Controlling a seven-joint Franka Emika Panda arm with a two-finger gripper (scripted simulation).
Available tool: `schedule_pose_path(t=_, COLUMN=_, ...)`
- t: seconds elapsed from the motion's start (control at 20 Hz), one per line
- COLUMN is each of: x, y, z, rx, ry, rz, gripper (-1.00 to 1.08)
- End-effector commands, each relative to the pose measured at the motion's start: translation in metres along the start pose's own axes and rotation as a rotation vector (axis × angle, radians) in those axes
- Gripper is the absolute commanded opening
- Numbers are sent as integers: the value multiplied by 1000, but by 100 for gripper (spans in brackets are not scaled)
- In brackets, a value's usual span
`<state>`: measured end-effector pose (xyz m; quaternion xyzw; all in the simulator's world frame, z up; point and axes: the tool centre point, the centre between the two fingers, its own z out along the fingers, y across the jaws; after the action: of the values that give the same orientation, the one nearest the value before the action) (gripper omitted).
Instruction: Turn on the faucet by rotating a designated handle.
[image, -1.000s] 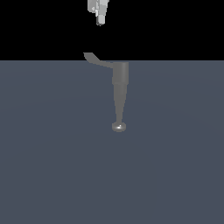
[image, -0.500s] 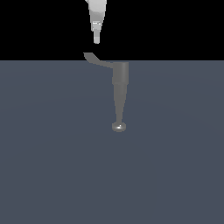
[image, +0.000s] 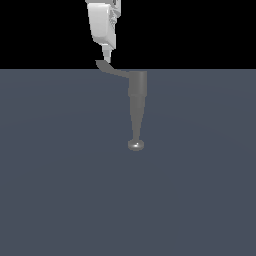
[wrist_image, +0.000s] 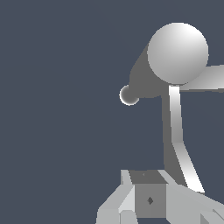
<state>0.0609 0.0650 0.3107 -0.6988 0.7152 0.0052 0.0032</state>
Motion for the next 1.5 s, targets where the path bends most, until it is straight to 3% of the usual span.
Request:
schedule_pose_path(t=0.0, x=-2, y=-4, z=5, rx=2, ry=6, rz=27, gripper=-100)
schedule_pose_path(t=0.55, x=-5, y=-8, z=12, rx=3, ry=12, rz=53, gripper=-100)
schedule_pose_path(t=1.45, x=-6, y=42, z=12, rx=3, ry=12, rz=53, gripper=-100)
